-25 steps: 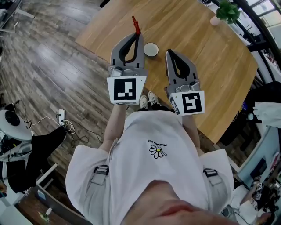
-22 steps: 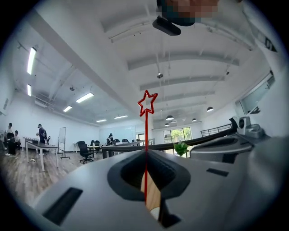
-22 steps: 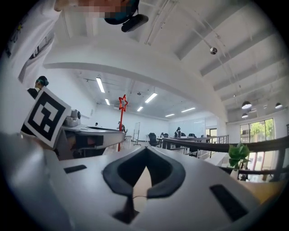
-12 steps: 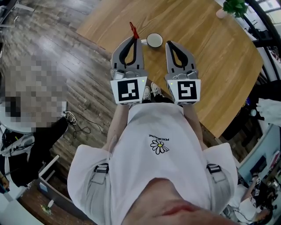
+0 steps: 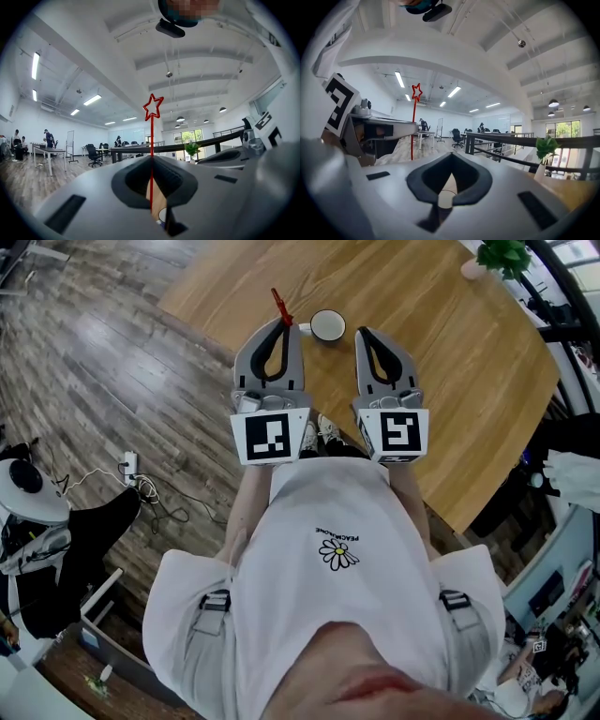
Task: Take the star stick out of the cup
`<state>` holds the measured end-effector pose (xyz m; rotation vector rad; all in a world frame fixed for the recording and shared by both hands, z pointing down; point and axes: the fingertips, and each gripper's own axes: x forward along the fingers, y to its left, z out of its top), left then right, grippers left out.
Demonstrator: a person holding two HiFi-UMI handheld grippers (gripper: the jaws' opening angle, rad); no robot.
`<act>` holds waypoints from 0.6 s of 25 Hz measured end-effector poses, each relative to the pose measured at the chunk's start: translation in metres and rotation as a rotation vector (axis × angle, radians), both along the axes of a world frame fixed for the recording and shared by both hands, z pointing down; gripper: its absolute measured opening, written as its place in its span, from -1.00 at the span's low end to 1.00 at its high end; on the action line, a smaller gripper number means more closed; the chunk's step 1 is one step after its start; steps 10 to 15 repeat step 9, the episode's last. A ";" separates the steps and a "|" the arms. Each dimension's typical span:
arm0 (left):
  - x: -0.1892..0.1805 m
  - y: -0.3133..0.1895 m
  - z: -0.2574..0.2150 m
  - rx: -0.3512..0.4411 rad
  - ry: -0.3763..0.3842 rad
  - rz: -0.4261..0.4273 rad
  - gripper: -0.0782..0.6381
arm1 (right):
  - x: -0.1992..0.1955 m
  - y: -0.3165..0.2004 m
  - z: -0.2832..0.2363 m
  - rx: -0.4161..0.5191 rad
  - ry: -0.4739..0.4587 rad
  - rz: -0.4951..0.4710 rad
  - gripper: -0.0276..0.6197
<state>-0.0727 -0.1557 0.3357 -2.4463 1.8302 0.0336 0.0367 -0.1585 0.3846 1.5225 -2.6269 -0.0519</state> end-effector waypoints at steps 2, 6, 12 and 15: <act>0.000 -0.002 0.001 -0.003 -0.007 0.002 -0.73 | 0.001 -0.001 0.000 -0.001 0.000 0.004 -0.90; -0.002 -0.006 0.005 -0.015 -0.002 0.006 -0.73 | 0.002 -0.002 -0.002 0.005 -0.002 0.009 -0.90; -0.003 -0.008 0.006 -0.020 0.018 0.005 -0.73 | 0.002 -0.003 -0.002 0.007 -0.001 0.009 -0.90; -0.003 -0.008 0.006 -0.020 0.018 0.005 -0.73 | 0.002 -0.003 -0.002 0.007 -0.001 0.009 -0.90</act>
